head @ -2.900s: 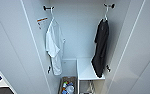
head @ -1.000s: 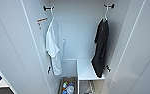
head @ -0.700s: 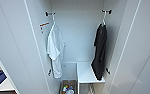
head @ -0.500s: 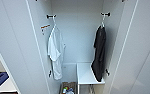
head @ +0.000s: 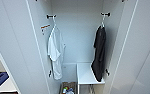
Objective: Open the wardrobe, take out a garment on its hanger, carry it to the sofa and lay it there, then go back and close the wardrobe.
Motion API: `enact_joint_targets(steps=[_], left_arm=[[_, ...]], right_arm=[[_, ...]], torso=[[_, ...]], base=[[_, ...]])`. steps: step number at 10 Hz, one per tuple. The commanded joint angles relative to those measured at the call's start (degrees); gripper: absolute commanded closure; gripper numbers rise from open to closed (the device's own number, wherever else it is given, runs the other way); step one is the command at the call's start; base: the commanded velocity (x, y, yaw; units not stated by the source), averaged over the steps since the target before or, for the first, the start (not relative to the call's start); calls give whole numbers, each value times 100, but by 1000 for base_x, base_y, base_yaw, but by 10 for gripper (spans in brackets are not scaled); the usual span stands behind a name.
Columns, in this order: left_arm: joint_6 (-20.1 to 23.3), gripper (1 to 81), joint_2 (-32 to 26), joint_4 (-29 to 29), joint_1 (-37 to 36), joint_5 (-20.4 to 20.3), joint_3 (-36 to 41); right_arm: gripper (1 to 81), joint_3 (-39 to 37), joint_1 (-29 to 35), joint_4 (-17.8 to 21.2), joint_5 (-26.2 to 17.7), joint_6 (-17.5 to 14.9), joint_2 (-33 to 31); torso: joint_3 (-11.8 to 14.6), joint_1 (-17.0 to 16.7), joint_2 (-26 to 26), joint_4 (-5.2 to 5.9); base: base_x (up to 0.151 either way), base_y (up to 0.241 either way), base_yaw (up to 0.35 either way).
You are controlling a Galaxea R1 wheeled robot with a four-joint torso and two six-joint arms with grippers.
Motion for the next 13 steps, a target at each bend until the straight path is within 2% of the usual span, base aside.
enact_joint_targets(steps=[1, 13], left_arm=[[6, 10, -5, -2, -249, 194, 11], [58, 10, 4, 7, -223, 194, 11]], right_arm=[[10, -6, 254, 39, -340, -11, 31], [10, -6, 192, 48, -278, -11, 41]], torso=[[0, 5, 0, 0], [2, 8, -9, 0]], base=[[0, 0, 0], [100, 0, 0]])
